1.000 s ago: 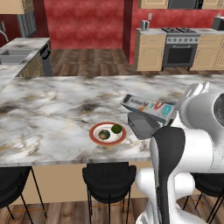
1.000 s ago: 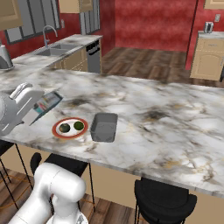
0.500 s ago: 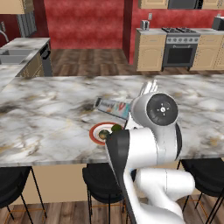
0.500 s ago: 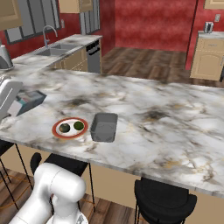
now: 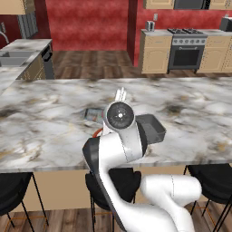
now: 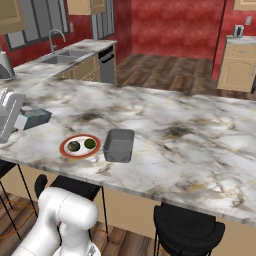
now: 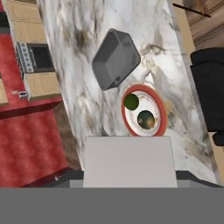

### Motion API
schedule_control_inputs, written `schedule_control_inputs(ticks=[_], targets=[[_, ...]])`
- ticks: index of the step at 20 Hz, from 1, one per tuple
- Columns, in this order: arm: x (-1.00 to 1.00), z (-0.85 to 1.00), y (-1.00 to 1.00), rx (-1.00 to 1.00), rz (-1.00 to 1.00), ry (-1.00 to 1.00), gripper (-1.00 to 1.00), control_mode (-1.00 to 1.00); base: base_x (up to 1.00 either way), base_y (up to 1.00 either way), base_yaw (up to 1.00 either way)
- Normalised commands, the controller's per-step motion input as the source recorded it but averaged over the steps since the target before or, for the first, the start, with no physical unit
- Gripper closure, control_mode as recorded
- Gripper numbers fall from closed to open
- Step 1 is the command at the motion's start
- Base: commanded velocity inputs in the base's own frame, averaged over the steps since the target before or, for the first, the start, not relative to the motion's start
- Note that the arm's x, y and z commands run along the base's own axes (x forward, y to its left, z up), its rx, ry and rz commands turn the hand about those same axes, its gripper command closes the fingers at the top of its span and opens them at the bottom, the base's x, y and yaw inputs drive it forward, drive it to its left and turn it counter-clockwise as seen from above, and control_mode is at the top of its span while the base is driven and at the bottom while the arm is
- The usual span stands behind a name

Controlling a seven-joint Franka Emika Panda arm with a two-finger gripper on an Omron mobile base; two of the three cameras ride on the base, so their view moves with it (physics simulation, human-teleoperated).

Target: Retrieve the tupperware and aluminum foil from the cabinet and place them on the dining counter near the plate with lime and squash to prepare for storing leftovers.

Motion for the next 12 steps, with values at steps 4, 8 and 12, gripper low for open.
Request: schedule_control_inputs(ticks=[4,8,12], targets=[[0.68,-0.59,0.07,-0.08,0.00,0.00,1.00,-1.00,0.00,0.00,0.00],[0.59,-0.57,0.04,-0.12,0.00,0.00,1.00,-1.00,0.00,0.00,0.00],[0.51,-0.49,0.35,-0.16,-0.04,0.06,1.00,-1.00,0.00,0.00,0.00]])
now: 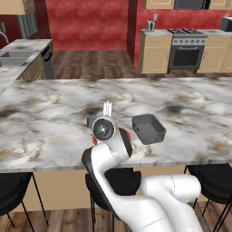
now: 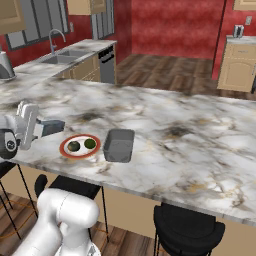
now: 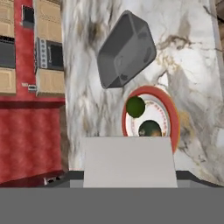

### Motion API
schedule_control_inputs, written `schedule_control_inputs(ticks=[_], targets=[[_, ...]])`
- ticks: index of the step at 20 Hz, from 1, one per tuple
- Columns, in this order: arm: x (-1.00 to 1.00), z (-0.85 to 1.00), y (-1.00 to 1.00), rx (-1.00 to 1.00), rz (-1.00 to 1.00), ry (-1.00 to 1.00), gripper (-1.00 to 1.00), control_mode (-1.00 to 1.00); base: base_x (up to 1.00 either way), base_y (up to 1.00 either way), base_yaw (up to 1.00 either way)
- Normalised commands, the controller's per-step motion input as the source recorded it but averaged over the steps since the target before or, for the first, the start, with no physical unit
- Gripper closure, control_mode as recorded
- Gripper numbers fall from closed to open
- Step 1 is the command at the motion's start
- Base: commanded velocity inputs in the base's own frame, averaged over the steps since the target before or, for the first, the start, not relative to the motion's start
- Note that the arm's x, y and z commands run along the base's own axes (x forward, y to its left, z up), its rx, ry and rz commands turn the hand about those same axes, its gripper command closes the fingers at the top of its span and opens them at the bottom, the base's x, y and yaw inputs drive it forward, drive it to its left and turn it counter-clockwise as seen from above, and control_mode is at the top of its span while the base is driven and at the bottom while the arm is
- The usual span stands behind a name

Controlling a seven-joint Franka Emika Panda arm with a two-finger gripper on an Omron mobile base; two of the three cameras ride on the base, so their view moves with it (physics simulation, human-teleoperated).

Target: Retrieve the tupperware and aluminum foil from the cabinet and place them on the dining counter near the plate with lime and squash to prepare for storing leftovers.

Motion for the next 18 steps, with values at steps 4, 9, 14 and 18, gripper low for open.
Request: schedule_control_inputs(ticks=[4,9,14,18], targets=[[0.49,-0.26,0.67,-0.17,-0.07,0.22,1.00,-1.00,0.00,0.00,0.00],[0.42,-0.06,0.73,-0.09,-0.04,0.32,1.00,-1.00,0.00,0.00,0.00],[0.42,-0.18,0.51,0.00,0.00,0.17,1.00,-1.00,0.00,0.00,0.00],[0.41,-0.44,0.28,0.00,0.00,0.01,1.00,-1.00,0.00,0.00,0.00]])
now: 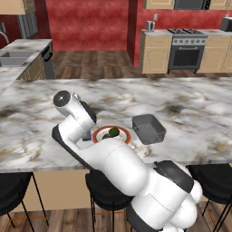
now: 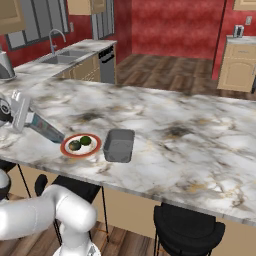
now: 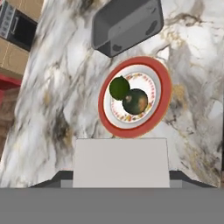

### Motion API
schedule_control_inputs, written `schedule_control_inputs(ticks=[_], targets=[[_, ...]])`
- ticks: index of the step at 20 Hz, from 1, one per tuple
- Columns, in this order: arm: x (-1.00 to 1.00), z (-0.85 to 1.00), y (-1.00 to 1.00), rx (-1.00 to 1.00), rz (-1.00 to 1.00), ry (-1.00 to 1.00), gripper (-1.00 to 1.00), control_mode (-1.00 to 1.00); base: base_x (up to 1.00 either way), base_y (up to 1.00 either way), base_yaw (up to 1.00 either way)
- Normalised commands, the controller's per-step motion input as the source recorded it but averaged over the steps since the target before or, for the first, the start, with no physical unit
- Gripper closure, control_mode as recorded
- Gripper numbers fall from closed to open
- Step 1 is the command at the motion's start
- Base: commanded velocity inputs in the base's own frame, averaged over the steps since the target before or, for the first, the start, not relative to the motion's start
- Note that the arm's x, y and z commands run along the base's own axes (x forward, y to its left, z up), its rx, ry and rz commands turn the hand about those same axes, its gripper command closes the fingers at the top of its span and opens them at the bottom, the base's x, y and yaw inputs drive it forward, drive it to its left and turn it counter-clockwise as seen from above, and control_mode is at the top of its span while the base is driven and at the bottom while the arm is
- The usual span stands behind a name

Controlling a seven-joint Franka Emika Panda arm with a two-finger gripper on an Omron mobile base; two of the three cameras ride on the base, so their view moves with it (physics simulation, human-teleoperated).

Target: Retrieve the tupperware and aluminum foil from the cabinet and place them on the dining counter near the plate with lime and squash to prepare for storing leftovers.

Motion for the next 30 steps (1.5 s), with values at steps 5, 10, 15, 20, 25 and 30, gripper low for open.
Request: schedule_control_inputs(ticks=[5,10,15,20,25,30], targets=[[0.35,-0.60,0.17,0.00,0.00,-0.09,1.00,-1.00,0.00,0.00,0.00],[0.19,-0.99,0.01,0.03,0.00,-0.37,1.00,-1.00,0.00,0.00,0.00],[0.27,-0.97,0.00,0.09,0.00,-0.46,1.00,-1.00,0.00,0.00,0.00],[0.21,-0.77,-0.01,0.09,0.00,-0.45,1.00,-1.00,0.00,0.00,0.00],[0.00,-0.57,-0.13,0.03,0.00,-0.18,1.00,-1.00,0.00,0.00,0.00],[0.24,-0.72,0.02,0.00,0.00,0.02,-1.00,-1.00,0.00,0.00,0.00]])
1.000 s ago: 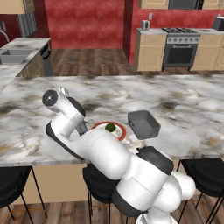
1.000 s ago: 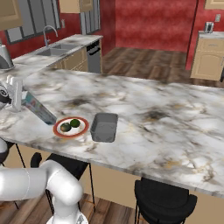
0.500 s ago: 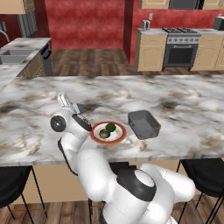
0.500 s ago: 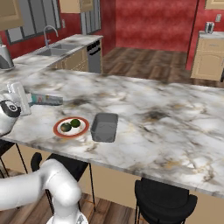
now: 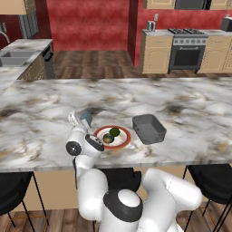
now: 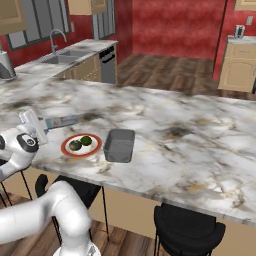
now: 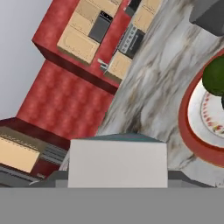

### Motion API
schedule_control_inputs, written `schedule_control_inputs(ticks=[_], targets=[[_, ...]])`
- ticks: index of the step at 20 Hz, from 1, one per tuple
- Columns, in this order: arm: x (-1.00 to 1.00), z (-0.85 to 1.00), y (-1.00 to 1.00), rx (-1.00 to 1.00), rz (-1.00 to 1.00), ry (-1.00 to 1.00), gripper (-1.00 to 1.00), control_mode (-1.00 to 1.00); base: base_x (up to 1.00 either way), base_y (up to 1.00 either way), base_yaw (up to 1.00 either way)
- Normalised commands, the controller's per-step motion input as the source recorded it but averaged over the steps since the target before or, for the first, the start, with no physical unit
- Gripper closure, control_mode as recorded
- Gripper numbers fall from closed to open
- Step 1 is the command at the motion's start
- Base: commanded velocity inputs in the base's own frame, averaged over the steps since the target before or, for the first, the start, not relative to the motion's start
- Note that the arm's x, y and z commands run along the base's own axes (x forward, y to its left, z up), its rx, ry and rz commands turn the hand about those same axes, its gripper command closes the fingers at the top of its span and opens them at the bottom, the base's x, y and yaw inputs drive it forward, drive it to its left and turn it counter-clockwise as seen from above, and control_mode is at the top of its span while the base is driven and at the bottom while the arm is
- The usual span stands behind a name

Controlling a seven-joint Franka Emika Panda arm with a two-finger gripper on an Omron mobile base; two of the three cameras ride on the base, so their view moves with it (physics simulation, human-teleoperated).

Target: Retrieve the tupperware and aluminum foil from the cabinet and place them on the dining counter near the plate with lime and squash to prepare for storing leftovers.

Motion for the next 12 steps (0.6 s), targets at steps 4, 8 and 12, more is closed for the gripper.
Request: schedule_control_inputs(ticks=[4,8,12], targets=[[0.06,-0.65,0.15,-0.01,0.00,0.15,-1.00,-1.00,0.00,0.00,0.00],[-0.29,-0.03,0.20,-0.03,0.03,0.13,-1.00,-1.00,0.00,0.00,0.00],[-0.68,0.14,0.05,-0.05,0.05,0.08,-1.00,-1.00,0.00,0.00,0.00]])
